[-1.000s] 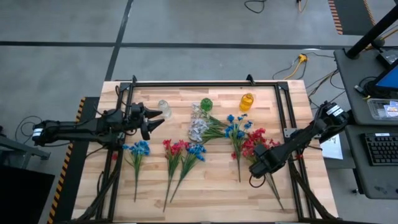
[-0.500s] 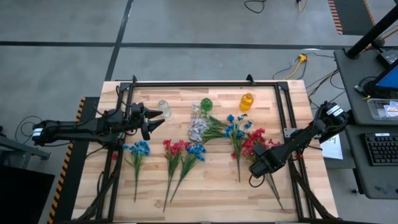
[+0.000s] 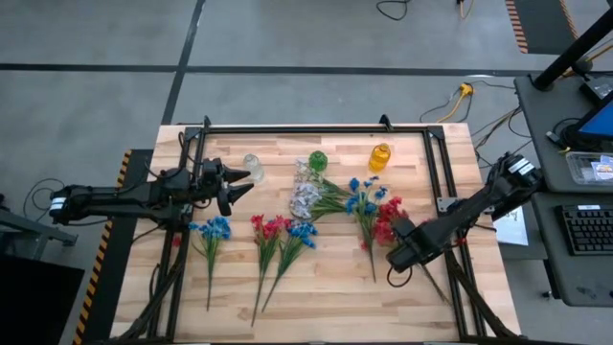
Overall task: Sort flowers into vase by color
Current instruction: Put the red flowers into the yellow vase
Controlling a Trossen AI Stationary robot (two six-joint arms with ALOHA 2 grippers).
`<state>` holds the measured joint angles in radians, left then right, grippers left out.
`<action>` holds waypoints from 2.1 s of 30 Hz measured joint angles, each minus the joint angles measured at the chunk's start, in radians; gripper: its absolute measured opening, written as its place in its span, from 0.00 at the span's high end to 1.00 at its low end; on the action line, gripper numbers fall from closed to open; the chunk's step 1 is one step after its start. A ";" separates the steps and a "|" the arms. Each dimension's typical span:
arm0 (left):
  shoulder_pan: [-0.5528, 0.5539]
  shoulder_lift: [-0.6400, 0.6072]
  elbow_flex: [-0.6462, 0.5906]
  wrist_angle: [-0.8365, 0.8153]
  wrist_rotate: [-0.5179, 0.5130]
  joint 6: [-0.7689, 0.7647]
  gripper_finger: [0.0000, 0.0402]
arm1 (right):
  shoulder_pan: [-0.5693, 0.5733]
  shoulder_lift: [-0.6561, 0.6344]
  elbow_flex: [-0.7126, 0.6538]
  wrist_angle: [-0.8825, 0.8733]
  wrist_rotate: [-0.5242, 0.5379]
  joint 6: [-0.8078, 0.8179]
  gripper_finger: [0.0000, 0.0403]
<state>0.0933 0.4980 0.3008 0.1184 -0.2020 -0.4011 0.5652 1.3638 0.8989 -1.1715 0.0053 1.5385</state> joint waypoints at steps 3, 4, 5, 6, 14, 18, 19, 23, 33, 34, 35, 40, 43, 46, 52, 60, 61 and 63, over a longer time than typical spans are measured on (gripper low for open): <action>0.000 0.001 0.000 0.000 0.000 0.000 0.41 | 0.000 -0.035 0.068 -0.063 0.059 0.001 0.97; 0.000 0.002 0.000 0.001 0.000 0.000 0.41 | 0.000 -0.048 0.092 -0.083 0.084 0.000 0.97; 0.000 0.004 0.000 0.001 0.000 0.000 0.41 | 0.001 -0.061 0.115 -0.098 0.113 -0.001 0.97; 0.000 0.006 0.000 0.000 0.000 0.000 0.41 | 0.004 -0.072 0.135 -0.109 0.145 -0.001 0.97; 0.000 0.014 0.000 0.002 0.000 0.000 0.41 | 0.112 -0.124 0.289 -0.121 0.690 -0.063 0.97; 0.000 0.014 0.000 0.005 0.000 0.000 0.41 | 0.220 -0.145 0.321 -0.051 1.062 -0.190 0.97; 0.000 0.015 0.000 0.006 0.000 0.000 0.41 | 0.244 -0.149 0.321 -0.033 1.134 -0.215 0.97; 0.000 0.018 0.000 0.010 0.001 -0.004 0.41 | 0.275 -0.160 0.321 0.011 1.200 -0.259 0.97; 0.000 0.035 0.000 0.027 0.002 -0.005 0.41 | 0.389 -0.150 0.215 0.189 1.543 -0.412 0.97; 0.000 0.038 0.000 0.030 0.002 -0.005 0.41 | 0.389 -0.150 0.186 0.208 1.547 -0.393 0.97; 0.000 0.042 0.000 0.034 0.002 -0.005 0.41 | 0.391 -0.151 0.155 0.244 1.547 -0.377 0.97; 0.000 0.076 0.000 0.083 0.003 -0.008 0.41 | 0.389 -0.149 -0.023 0.576 1.576 -0.422 0.97; 0.000 0.100 0.000 0.096 0.003 -0.034 0.41 | 0.391 -0.151 -0.098 0.713 1.585 -0.478 0.97; -0.002 0.126 0.000 0.095 0.003 -0.099 0.41 | 0.390 -0.151 -0.136 0.720 1.577 -0.461 0.97; -0.048 0.174 0.000 0.182 0.013 -0.165 0.41 | 0.431 -0.148 -0.171 0.729 1.568 -0.450 0.97; -0.086 0.171 0.000 0.292 0.037 -0.151 0.41 | 0.564 -0.101 -0.196 0.737 1.568 -0.447 0.97; -0.086 0.173 0.000 0.292 0.037 -0.151 0.41 | 0.570 -0.090 -0.196 0.740 1.572 -0.441 0.97; -0.086 0.177 0.000 0.285 0.037 -0.151 0.41 | 0.574 -0.067 -0.196 0.758 1.573 -0.430 0.97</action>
<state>0.0071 0.6754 0.3004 0.4034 -0.1654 -0.5518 1.1389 1.2965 0.7025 -0.4132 1.5787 1.1085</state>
